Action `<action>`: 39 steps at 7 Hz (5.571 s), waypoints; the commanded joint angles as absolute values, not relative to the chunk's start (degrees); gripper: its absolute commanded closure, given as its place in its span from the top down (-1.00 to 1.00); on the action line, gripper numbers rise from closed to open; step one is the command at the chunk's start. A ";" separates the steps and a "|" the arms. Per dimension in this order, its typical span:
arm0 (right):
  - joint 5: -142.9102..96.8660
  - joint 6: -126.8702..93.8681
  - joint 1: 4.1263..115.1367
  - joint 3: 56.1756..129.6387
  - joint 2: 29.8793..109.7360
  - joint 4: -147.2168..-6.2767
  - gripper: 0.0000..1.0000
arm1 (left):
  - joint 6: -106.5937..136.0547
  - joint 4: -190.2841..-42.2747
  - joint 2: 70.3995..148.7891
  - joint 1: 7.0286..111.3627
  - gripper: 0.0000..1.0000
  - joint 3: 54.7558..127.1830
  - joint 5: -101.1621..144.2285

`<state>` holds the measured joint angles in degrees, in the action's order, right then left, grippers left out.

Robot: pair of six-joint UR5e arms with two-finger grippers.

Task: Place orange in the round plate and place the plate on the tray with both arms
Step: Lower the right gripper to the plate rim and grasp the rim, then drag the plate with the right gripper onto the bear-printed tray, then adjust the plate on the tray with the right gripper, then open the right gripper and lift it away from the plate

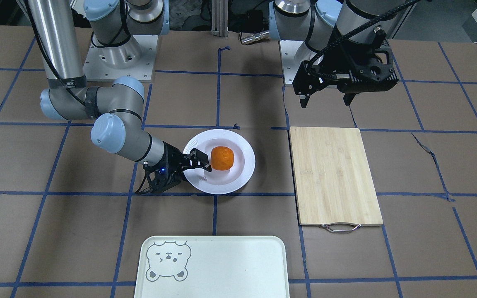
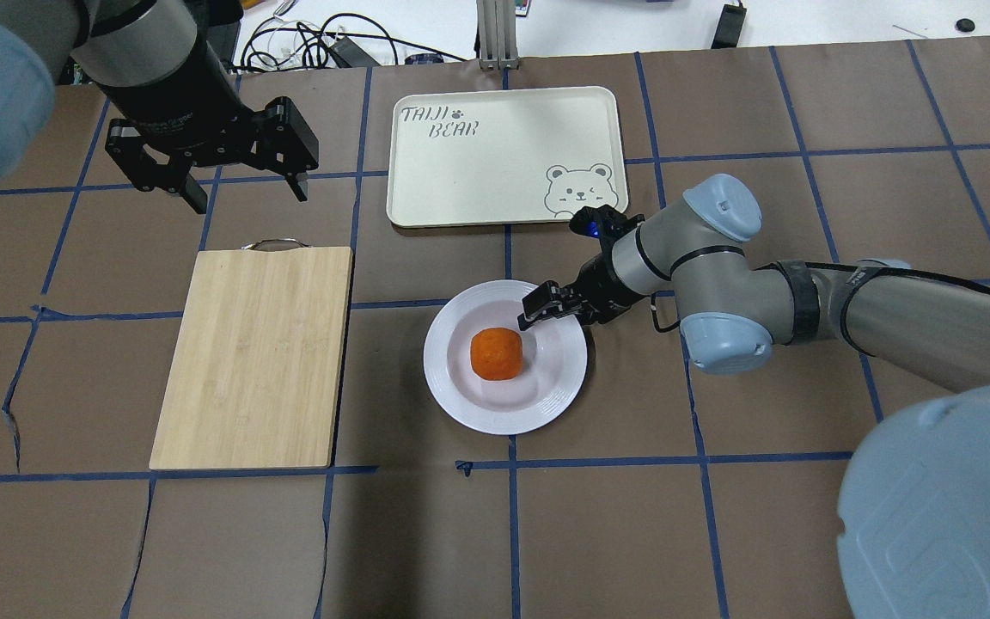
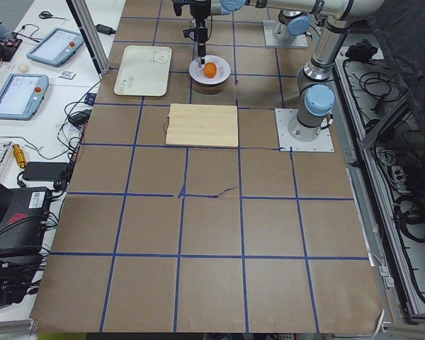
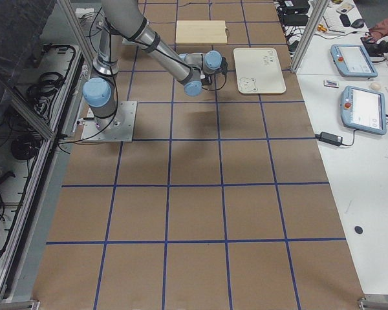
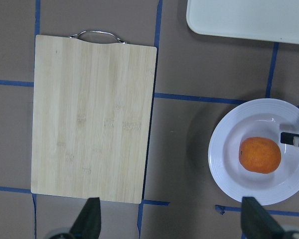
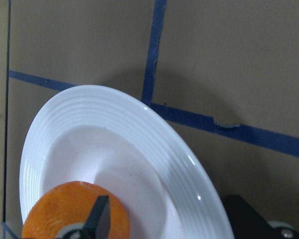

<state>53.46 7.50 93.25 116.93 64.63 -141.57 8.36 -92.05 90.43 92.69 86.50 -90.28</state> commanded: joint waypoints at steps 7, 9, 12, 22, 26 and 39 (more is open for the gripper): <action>54.76 13.10 92.64 115.76 65.21 -145.26 -1.00 | 8.44 -87.28 87.80 92.81 1.00 90.00 -90.79; 53.97 12.66 92.20 115.58 65.48 -148.96 -1.00 | 8.44 -87.10 87.80 92.64 1.00 90.00 -90.79; 50.29 7.93 90.28 112.87 66.62 -148.36 -1.00 | 8.44 -87.10 87.80 92.64 1.00 90.00 -90.88; 44.65 -4.13 87.71 74.72 41.24 -134.56 -1.00 | 8.26 -85.69 87.89 92.46 1.00 90.00 -90.88; 48.78 -3.34 87.71 74.79 39.91 -138.15 -1.00 | 8.17 -85.69 87.89 92.37 1.00 90.00 -90.97; 71.92 -3.16 87.63 77.17 61.30 -114.18 1.00 | 8.09 -85.69 87.89 92.37 1.00 90.09 -90.97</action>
<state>64.91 -3.21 87.70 77.12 55.21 -125.17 8.09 -85.69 87.89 92.37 90.09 -90.97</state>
